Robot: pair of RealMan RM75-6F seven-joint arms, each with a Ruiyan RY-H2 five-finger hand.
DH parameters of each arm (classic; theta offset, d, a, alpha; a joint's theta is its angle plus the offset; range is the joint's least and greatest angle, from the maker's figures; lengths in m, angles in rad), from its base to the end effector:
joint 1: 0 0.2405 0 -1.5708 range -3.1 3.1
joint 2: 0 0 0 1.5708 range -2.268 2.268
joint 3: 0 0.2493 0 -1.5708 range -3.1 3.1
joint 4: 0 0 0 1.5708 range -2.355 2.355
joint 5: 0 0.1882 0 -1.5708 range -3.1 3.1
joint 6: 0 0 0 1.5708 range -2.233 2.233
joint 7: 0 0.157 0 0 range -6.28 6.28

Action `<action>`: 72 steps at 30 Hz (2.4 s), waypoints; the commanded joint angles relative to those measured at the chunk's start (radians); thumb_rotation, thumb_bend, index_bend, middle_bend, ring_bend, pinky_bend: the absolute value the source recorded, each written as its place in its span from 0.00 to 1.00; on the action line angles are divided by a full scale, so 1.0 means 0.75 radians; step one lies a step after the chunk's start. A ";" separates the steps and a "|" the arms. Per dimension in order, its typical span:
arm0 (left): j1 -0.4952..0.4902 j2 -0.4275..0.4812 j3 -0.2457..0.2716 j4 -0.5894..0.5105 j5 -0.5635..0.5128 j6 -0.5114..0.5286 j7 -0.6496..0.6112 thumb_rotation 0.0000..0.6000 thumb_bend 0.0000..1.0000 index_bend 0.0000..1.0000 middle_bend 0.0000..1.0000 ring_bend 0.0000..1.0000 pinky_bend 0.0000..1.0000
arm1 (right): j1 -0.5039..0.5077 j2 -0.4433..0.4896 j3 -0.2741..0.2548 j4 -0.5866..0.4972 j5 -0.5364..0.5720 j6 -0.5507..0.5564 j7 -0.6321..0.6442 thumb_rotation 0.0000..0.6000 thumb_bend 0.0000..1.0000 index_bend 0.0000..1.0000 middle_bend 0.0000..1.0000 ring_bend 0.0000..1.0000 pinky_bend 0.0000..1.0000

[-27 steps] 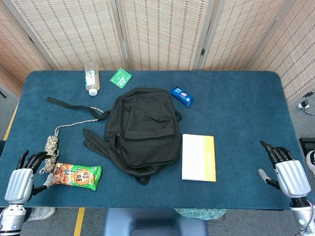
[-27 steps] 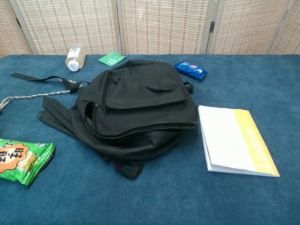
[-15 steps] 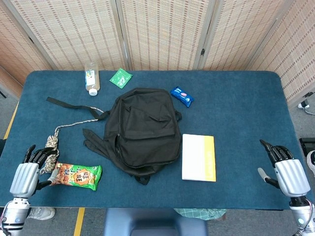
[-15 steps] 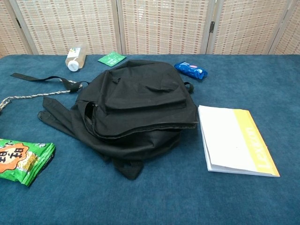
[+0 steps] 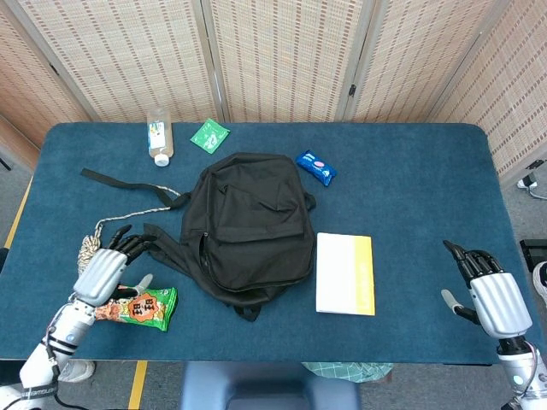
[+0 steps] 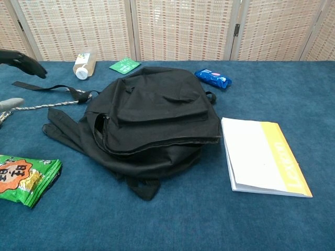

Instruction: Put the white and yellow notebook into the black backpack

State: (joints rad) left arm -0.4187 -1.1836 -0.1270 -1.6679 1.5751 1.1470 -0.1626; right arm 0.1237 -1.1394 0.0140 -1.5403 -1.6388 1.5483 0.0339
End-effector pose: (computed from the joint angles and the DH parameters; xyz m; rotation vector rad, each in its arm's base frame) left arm -0.1988 0.2787 0.1109 -1.7567 -1.0559 -1.1857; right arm -0.2795 -0.1952 0.1704 1.5132 -0.7899 1.0098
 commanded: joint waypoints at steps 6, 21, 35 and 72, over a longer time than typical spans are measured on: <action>-0.266 -0.143 -0.045 -0.031 -0.087 -0.330 0.041 1.00 0.40 0.33 0.23 0.20 0.00 | 0.007 0.002 0.009 0.002 0.020 -0.029 -0.003 1.00 0.33 0.10 0.22 0.26 0.23; -0.468 -0.499 -0.061 0.081 -0.490 -0.474 0.490 1.00 0.39 0.31 0.21 0.18 0.00 | 0.005 -0.003 0.013 0.052 0.045 -0.058 0.047 1.00 0.33 0.10 0.21 0.26 0.23; -0.501 -0.625 -0.074 0.151 -0.764 -0.379 0.630 1.00 0.40 0.35 0.21 0.19 0.00 | -0.001 -0.014 0.010 0.092 0.042 -0.058 0.096 1.00 0.33 0.10 0.21 0.26 0.23; -0.536 -0.625 -0.343 0.291 -1.169 -0.345 0.447 1.00 0.65 0.65 0.36 0.32 0.06 | 0.177 -0.188 -0.051 0.372 -0.179 -0.233 0.028 1.00 0.33 0.06 0.18 0.23 0.22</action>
State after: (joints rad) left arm -0.8035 -1.6583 -0.3590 -1.4689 0.7431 0.9011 0.1688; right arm 0.2215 -1.2437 -0.0226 -1.3074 -1.7492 1.4050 0.0596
